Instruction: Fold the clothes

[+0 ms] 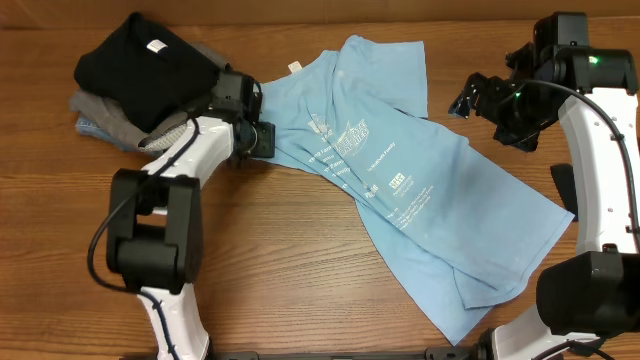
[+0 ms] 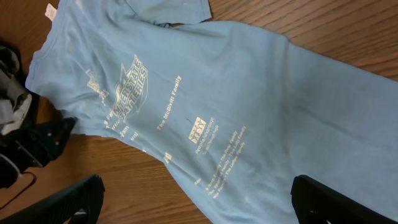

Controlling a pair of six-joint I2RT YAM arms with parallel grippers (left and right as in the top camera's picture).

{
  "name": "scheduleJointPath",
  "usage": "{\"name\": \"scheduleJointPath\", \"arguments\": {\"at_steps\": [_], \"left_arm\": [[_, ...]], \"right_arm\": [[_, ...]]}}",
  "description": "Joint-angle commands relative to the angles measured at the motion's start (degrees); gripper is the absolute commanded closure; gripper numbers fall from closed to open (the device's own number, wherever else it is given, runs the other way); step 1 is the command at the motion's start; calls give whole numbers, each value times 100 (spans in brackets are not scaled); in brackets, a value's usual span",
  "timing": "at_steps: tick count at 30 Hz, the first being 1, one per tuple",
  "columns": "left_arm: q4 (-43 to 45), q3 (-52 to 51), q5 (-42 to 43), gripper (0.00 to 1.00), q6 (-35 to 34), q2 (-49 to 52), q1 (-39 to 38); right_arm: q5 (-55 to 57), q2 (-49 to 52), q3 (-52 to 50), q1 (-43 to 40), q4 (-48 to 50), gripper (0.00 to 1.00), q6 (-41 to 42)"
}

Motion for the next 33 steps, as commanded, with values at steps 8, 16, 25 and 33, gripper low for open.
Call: {"name": "scheduleJointPath", "arguments": {"at_steps": [8, 16, 25, 33], "left_arm": [[-328, -9, 367, 96, -120, 339, 17], [-2719, 1462, -203, 96, -125, -173, 411], [-4739, 2323, -1322, 96, -219, -1482, 1095], [-5259, 2323, -1727, 96, -573, -2013, 1775]], "right_arm": [[116, -7, -20, 7, 26, 0, -15], [1182, -4, -33, -256, 90, 0, 599], [1228, 11, -1381, -1084, 525, 1, 612], [1266, 11, -3362, -1934, 1731, 14, 925]]}}
